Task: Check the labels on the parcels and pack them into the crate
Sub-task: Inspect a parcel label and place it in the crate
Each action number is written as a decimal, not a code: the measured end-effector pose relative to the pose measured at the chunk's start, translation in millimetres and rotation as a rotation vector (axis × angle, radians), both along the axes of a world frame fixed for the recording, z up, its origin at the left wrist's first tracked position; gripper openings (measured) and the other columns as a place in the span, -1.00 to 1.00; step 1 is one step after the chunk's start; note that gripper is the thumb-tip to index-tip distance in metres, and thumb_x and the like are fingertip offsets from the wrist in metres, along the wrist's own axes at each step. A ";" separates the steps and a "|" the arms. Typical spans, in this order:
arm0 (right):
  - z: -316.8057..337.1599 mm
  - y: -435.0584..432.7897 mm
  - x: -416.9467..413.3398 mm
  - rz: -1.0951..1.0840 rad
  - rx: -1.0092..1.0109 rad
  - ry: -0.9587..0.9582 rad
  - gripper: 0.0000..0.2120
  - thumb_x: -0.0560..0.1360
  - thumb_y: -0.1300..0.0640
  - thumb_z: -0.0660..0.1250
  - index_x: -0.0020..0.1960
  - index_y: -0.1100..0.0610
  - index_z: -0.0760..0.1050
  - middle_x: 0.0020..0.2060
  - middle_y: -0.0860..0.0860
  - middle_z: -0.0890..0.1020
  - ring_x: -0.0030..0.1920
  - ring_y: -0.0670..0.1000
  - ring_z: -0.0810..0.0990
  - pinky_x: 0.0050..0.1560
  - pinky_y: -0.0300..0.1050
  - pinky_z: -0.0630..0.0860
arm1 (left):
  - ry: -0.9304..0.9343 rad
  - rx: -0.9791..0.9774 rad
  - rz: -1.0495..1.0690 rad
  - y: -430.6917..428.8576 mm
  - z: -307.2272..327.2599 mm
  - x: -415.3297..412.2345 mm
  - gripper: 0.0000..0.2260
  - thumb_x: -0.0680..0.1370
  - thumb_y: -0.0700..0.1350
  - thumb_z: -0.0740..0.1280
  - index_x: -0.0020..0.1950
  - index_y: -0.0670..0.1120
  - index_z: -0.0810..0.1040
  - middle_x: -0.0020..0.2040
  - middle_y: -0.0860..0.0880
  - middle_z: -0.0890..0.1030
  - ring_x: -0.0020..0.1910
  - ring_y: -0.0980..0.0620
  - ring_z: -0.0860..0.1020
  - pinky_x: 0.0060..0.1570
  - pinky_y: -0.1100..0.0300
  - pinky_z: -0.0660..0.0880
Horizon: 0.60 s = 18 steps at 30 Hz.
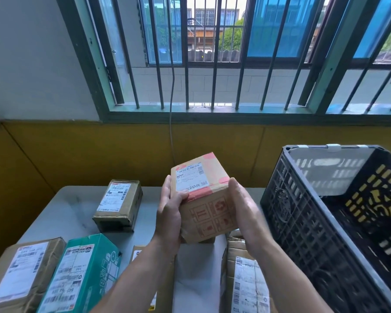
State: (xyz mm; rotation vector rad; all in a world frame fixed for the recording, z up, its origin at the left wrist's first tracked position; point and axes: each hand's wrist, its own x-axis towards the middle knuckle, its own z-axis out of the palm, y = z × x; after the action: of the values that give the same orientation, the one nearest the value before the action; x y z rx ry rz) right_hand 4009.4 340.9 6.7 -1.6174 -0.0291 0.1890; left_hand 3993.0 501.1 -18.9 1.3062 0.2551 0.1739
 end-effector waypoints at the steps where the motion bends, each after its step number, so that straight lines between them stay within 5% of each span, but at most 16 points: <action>1: 0.9 -0.1 -0.3 0.009 -0.016 0.007 -0.14 0.31 -0.56 0.11 0.49 -0.15 0.37 0.15 -0.04 0.68 0.20 0.02 0.62 0.16 0.14 0.61 | -0.002 0.029 0.005 -0.7 0.8 -0.7 -0.39 0.46 0.14 0.31 0.48 0.40 0.22 0.15 0.34 0.63 0.11 0.23 0.65 -0.14 0.23 0.63; 4: 3.0 0.1 -2.1 0.005 -0.041 0.028 -0.19 0.32 -0.50 0.15 0.49 -0.16 0.36 0.15 -0.04 0.66 0.16 -0.03 0.62 -0.07 -0.08 0.57 | -0.002 0.077 0.009 -1.9 1.7 -2.7 -0.34 0.44 0.17 0.31 0.51 0.40 0.18 0.24 0.32 0.57 0.11 0.27 0.63 -0.02 0.18 0.61; 8: -1.5 -1.0 -0.6 -0.024 0.039 0.035 -0.18 0.36 -0.44 0.20 0.51 -0.05 0.36 0.22 0.05 0.64 0.22 0.08 0.62 0.08 0.08 0.61 | 0.006 0.125 0.023 -4.5 3.9 -5.7 -0.23 0.45 0.25 0.36 0.61 0.30 0.10 0.27 0.32 0.52 0.09 0.29 0.63 -0.03 0.24 0.59; 11: -3.8 1.3 -1.6 -0.066 0.071 0.036 -0.14 0.34 -0.46 0.22 0.57 -0.14 0.24 0.30 -0.01 0.58 0.26 0.02 0.57 0.11 0.05 0.59 | 0.047 0.142 0.079 -8.9 7.6 -7.8 -0.15 0.40 0.47 0.34 0.60 0.22 0.16 0.39 0.15 0.51 0.20 0.17 0.57 0.12 0.07 0.59; 15: -8.8 8.3 -5.7 -0.079 0.106 0.047 -0.11 0.34 -0.45 0.23 0.60 -0.20 0.12 0.33 -0.04 0.55 0.27 -0.01 0.56 0.27 0.10 0.56 | 0.084 0.120 0.163 -14.7 6.1 -6.9 -0.39 0.49 0.49 0.14 0.46 0.26 0.39 0.16 0.14 0.67 0.10 0.11 0.65 -0.14 0.25 0.58; 18: -9.9 10.3 -9.3 -0.049 0.126 0.027 -0.10 0.33 -0.48 0.21 0.60 -0.18 0.14 0.32 -0.04 0.57 0.28 -0.02 0.57 0.28 0.11 0.56 | 0.076 0.108 0.266 -11.5 4.7 -2.3 -0.44 0.48 0.47 0.10 0.34 0.25 0.53 0.02 0.18 0.72 0.01 0.16 0.69 -0.16 0.26 0.59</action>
State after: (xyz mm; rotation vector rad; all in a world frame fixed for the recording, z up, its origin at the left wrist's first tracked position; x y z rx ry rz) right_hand 4000.1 351.2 -3.2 -1.4881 0.0190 0.1676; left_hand 3990.7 489.6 -14.2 1.3842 0.4905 0.3673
